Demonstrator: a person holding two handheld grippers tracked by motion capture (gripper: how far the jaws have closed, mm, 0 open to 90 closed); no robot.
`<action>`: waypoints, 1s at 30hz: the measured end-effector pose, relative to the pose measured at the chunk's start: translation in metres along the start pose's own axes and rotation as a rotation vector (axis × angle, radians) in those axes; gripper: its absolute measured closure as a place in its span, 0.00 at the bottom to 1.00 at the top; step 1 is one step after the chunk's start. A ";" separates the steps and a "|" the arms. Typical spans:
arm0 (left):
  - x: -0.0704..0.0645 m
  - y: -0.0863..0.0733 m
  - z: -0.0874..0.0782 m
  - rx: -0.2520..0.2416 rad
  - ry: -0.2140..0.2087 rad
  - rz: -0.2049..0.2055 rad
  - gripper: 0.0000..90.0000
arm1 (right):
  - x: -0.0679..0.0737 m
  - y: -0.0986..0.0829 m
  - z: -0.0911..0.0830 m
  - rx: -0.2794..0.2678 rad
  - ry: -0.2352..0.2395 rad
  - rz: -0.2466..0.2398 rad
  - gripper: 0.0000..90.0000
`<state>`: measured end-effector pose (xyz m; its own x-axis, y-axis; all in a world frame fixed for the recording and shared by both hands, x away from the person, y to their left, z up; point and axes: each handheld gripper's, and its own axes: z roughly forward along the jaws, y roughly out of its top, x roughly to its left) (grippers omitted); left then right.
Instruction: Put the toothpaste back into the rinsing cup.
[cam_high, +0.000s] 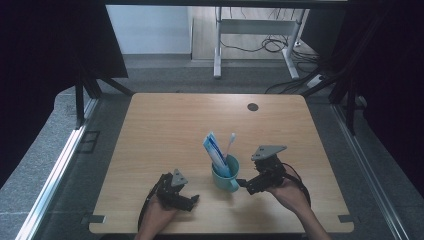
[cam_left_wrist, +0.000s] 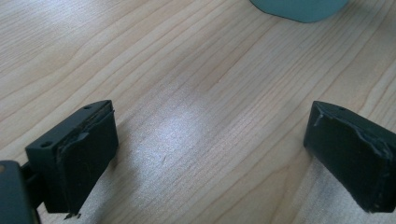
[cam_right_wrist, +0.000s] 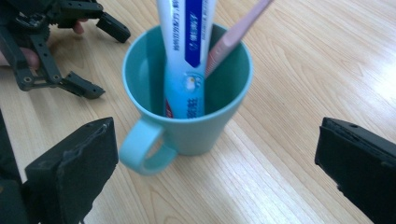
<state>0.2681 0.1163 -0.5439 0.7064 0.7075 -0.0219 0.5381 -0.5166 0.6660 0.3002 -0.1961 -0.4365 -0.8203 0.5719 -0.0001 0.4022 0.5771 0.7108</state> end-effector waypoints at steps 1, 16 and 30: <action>0.000 0.000 0.000 0.000 0.000 0.000 0.03 | -0.001 -0.001 -0.001 -0.002 -0.005 0.001 0.00; 0.000 0.000 0.000 -0.002 0.001 0.001 0.03 | -0.017 -0.028 -0.011 0.009 -0.048 0.053 0.00; 0.000 0.000 0.000 -0.002 0.001 0.000 0.03 | -0.032 -0.065 -0.010 0.021 -0.095 0.110 0.00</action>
<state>0.2680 0.1162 -0.5441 0.7058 0.7081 -0.0214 0.5372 -0.5153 0.6678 0.2965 -0.2575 -0.4755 -0.7291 0.6844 0.0092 0.4966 0.5197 0.6952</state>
